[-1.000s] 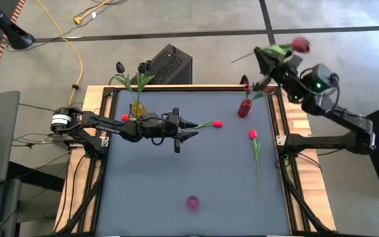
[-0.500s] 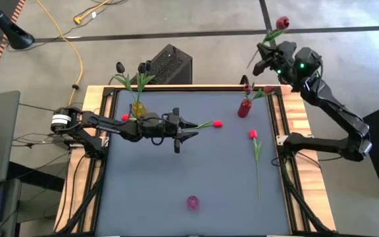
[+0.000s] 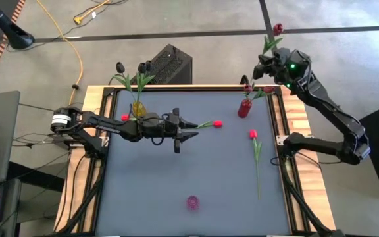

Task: Sort flowers into vase by color
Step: Put the purple flower into the red vase

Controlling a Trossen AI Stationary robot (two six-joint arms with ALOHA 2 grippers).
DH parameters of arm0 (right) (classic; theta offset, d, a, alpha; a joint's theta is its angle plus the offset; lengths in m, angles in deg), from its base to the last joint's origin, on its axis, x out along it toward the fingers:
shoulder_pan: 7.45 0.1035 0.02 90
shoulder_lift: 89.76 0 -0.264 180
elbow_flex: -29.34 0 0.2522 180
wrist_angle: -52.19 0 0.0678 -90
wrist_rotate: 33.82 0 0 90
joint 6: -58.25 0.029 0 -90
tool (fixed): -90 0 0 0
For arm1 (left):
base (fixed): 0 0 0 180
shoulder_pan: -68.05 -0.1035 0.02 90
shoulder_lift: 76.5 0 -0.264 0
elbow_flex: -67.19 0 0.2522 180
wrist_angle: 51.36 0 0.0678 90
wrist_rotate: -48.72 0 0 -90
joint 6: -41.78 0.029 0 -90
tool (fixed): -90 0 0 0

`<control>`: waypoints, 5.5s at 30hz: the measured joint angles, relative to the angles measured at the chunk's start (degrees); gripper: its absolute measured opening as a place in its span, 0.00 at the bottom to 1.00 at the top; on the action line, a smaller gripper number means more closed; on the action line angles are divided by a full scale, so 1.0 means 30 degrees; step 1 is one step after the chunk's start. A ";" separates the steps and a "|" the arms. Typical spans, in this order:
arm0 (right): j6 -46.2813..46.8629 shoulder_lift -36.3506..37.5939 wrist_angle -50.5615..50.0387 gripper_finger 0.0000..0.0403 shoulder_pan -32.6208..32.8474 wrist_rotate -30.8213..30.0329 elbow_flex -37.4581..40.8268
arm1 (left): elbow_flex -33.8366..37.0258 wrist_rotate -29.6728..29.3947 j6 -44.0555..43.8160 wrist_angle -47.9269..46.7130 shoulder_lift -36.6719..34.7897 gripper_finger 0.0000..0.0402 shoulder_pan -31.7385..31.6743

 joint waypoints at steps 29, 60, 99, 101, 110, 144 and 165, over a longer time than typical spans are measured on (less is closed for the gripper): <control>0.1568 0.0261 -0.1368 0.07 0.0735 0.1058 0.2380 | 0.0000 0.0065 -0.0369 -0.0073 0.0000 0.35 0.0008; 0.3250 0.2228 0.0125 0.07 -0.1757 0.1861 0.2441 | 0.0000 0.0036 -0.0376 0.0016 0.0007 0.35 0.0037; 0.4233 -0.0184 -0.2300 0.07 0.0822 -0.1237 0.2781 | -0.0007 0.1070 0.0199 -0.0110 0.0007 0.35 0.0044; 0.4056 -0.0184 -0.2549 0.07 0.0822 -0.1237 0.2781 | -0.0007 0.1070 0.0280 -0.0103 0.0007 0.35 0.0047; 0.3829 -0.0184 -0.2659 0.08 0.1263 -0.1232 0.2781 | -0.0007 0.1063 0.0287 -0.0103 0.0007 0.35 0.0044; 0.2799 -0.0154 -0.2656 0.15 0.1806 -0.1160 0.2781 | -0.0007 0.1041 0.0310 -0.0190 0.0008 0.35 0.0044; 0.1746 -0.0140 -0.6561 0.48 0.1806 -0.1150 0.0839 | -0.0007 0.0888 0.0994 -0.0183 0.0015 0.35 0.0044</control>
